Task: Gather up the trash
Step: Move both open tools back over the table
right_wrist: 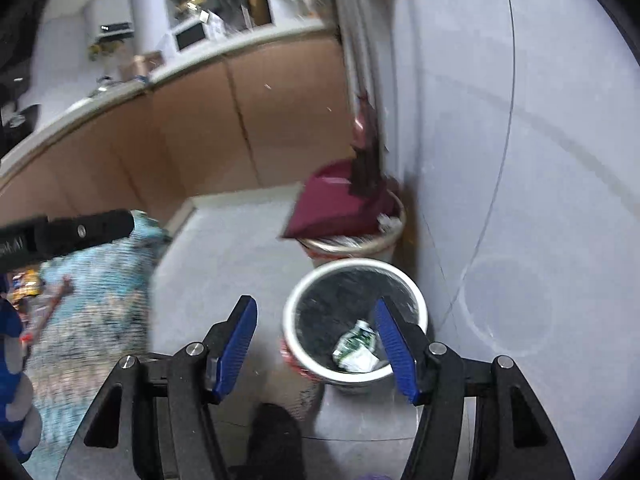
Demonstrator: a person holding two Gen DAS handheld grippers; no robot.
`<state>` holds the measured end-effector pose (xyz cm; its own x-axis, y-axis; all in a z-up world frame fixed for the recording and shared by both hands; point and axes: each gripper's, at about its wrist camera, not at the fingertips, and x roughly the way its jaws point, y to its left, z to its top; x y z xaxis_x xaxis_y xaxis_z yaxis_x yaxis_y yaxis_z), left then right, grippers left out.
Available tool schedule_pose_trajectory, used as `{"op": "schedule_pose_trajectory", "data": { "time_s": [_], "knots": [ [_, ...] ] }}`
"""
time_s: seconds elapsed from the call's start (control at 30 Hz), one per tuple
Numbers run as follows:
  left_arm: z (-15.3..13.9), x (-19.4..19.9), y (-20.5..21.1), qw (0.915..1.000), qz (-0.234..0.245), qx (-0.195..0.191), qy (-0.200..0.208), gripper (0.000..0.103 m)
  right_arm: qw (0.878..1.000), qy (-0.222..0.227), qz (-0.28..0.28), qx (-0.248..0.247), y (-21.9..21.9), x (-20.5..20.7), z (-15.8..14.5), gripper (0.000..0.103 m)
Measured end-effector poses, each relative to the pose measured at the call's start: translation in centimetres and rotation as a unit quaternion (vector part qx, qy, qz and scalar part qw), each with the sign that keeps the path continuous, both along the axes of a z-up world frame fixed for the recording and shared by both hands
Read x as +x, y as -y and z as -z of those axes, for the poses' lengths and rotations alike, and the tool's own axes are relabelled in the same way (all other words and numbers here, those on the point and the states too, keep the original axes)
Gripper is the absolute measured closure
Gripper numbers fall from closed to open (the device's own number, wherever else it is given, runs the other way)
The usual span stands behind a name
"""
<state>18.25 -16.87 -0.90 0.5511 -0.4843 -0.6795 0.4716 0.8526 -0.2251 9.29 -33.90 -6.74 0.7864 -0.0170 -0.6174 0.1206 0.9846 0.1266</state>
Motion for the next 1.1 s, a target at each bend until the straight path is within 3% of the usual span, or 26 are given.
{"op": "schedule_pose_trajectory", "data": {
  "time_s": [0.2,0.3,0.57,0.8,1.1],
  "knots": [
    [-3.9,-6.6,-8.1,0.9987,-0.026,-0.007,0.043,0.064,0.997,0.049,-0.058,-0.008,-5.8,-4.3,-5.2,0.041],
    [-5.5,-9.7,-12.4,0.9964,-0.051,-0.006,0.068,0.056,0.994,0.066,-0.083,-0.010,-8.5,-6.0,-7.0,0.040],
    [-7.6,-15.5,-24.0,0.9866,-0.124,-0.019,0.104,0.053,0.982,0.101,-0.157,-0.006,-14.9,-9.8,-10.8,0.038],
    [-6.2,-16.9,-33.8,0.9738,-0.207,-0.031,0.089,0.053,0.972,0.096,-0.213,0.007,-19.4,-9.5,-11.2,0.036],
    [-1.0,-14.7,-41.6,0.9611,-0.270,-0.043,0.036,0.053,0.964,0.044,-0.262,0.011,-24.8,-5.2,-7.9,0.036]
  ]
}}
